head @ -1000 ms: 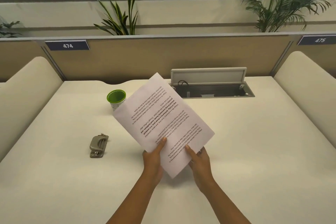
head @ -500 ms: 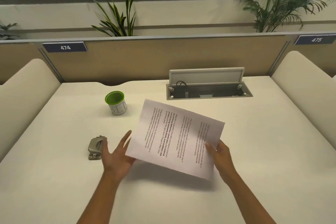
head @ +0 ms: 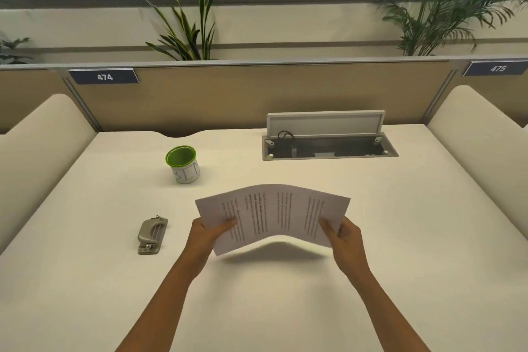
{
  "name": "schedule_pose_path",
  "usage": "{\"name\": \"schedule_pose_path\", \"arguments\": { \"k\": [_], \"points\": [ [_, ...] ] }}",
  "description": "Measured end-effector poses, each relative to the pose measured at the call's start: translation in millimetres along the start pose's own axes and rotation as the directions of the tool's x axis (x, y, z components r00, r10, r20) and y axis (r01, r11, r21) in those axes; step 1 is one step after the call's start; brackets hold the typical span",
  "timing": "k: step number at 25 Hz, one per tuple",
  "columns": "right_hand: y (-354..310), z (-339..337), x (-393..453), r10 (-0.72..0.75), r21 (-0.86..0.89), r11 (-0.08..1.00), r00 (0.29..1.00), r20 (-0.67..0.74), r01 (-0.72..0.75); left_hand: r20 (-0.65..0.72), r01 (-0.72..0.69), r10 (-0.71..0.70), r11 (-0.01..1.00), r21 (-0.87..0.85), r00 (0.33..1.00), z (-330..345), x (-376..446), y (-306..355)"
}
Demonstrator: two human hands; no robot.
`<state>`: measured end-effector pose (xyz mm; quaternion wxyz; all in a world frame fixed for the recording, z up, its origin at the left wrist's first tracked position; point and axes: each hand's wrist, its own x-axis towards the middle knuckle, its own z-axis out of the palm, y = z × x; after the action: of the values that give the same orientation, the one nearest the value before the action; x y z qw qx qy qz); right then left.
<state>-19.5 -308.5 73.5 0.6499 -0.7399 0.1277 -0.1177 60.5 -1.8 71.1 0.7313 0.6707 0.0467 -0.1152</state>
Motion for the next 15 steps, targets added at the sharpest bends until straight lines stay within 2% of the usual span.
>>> {"name": "schedule_pose_path", "arguments": {
  "k": [2,6,11,15],
  "points": [
    [1,0,0,0.003,0.008,1.0,1.0,-0.007,-0.003,-0.018,-0.022,0.022,1.0,0.004,1.0,2,0,-1],
    [21,0,-4,0.056,-0.037,0.998,0.998,0.024,-0.055,0.006,0.02,-0.02,1.0,0.023,1.0,6,-6,-13],
    [28,1,-4,0.069,-0.043,0.997,0.998,0.002,-0.069,-0.052,0.044,-0.043,0.999,0.015,0.998,11,-10,-23],
    [30,1,-5,0.09,-0.053,0.995,0.996,0.001,-0.09,0.015,0.017,-0.017,0.999,0.04,1.0,12,-10,-24]
  ]
}}
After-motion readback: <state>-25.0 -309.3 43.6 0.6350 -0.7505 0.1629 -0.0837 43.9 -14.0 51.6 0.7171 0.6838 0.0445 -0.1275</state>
